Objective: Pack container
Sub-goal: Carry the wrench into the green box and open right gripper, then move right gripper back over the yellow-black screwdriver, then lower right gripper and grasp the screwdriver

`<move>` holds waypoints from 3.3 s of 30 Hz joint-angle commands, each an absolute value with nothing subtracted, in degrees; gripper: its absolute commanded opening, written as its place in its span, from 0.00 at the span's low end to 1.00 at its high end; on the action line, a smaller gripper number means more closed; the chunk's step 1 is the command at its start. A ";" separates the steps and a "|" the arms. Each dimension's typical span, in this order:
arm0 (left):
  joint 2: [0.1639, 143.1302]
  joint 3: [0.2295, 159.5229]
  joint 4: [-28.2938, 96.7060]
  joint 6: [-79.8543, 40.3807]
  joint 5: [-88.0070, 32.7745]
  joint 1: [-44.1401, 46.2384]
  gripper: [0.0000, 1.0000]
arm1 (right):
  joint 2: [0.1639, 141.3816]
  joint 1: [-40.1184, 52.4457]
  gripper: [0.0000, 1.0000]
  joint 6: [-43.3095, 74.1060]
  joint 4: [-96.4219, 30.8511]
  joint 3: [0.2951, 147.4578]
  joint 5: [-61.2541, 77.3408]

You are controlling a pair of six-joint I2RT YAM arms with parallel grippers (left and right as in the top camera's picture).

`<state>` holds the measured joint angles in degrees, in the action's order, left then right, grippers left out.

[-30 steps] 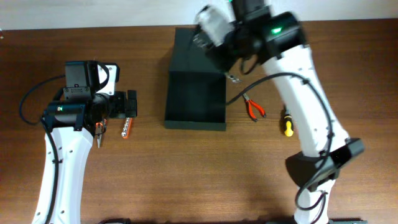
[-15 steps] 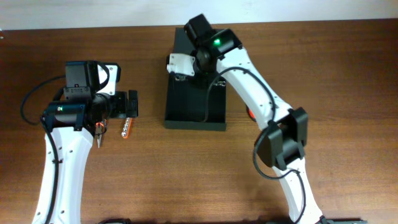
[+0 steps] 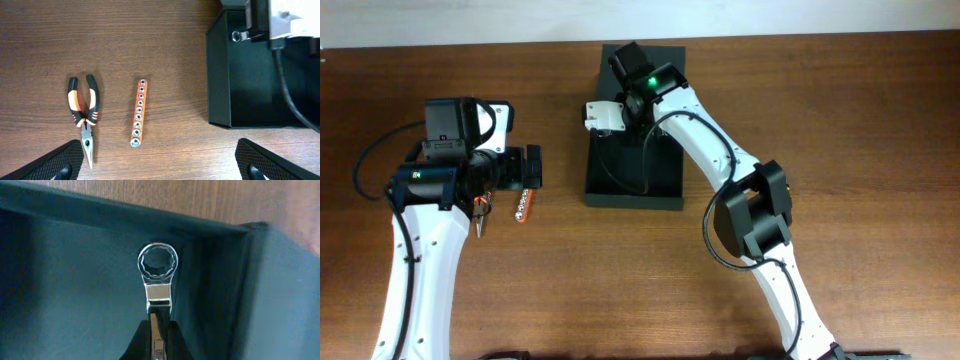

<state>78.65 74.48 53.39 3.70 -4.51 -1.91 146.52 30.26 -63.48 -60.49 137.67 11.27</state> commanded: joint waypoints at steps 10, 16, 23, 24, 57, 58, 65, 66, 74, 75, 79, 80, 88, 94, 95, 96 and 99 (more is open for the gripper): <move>79.07 75.16 54.98 4.84 -5.61 -2.15 0.99 | 145.34 30.26 0.70 -49.95 -61.10 138.67 11.77; 79.07 75.16 54.94 4.84 -5.58 -2.15 0.99 | 138.58 30.37 0.48 -38.85 -69.97 142.80 11.79; 79.07 75.16 54.94 4.84 -5.56 -2.15 0.99 | 127.68 27.99 0.41 -26.37 -84.60 148.88 11.77; 79.07 75.16 54.94 4.84 -5.56 -2.15 0.99 | 126.08 27.22 0.38 -26.04 -85.82 148.88 11.77; 79.07 75.16 55.00 4.84 -4.49 -2.15 0.99 | 125.05 -4.80 0.47 -0.03 -76.29 97.06 11.99; 79.07 75.16 55.07 4.84 -4.49 -2.15 0.99 | 125.05 -5.02 0.47 -0.12 -75.77 96.33 11.97; 79.07 75.16 55.13 4.84 -4.51 -2.15 0.99 | 125.03 -5.30 0.47 -2.57 -75.42 95.13 10.81; 79.09 75.16 55.13 4.84 -4.51 -2.15 0.99 | 125.03 -5.41 0.47 -2.57 -75.42 95.13 10.50; 79.09 75.16 55.11 4.84 -4.51 -2.15 0.99 | 124.99 -5.89 0.48 -2.72 -75.35 95.15 8.14; 79.09 75.16 55.11 4.84 -4.51 -2.15 0.99 | 124.99 -6.04 0.48 -2.70 -75.35 95.15 7.53; 79.09 75.16 55.05 4.84 -4.51 -2.15 0.99 | 124.99 -6.83 0.48 -2.50 -75.53 95.15 3.86; 79.07 75.16 54.98 4.84 -4.51 -2.15 0.99 | 124.99 -7.07 0.48 -2.50 -75.59 95.15 3.86; 79.09 75.16 54.89 4.84 -4.51 -2.15 0.99 | 124.99 -7.16 0.47 -2.48 -75.35 95.09 3.77; 79.09 75.16 54.92 4.84 -4.51 -2.15 0.99 | 125.01 -7.16 0.46 -1.80 -74.67 94.04 1.96; 79.09 75.16 54.92 4.86 -4.51 -2.15 0.99 | 125.01 -7.16 0.46 -1.56 -74.41 93.45 1.39; 79.09 75.16 54.92 4.84 -4.51 -2.15 0.99 | 124.99 -7.16 0.46 -1.41 -73.97 92.79 1.19; 79.09 75.16 54.89 4.84 -4.51 -2.15 0.99 | 125.01 -7.16 0.46 -1.43 -72.73 91.48 1.19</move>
<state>78.67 74.48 55.02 3.70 -4.45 -1.91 125.21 -6.98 -1.91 -73.34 92.77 2.76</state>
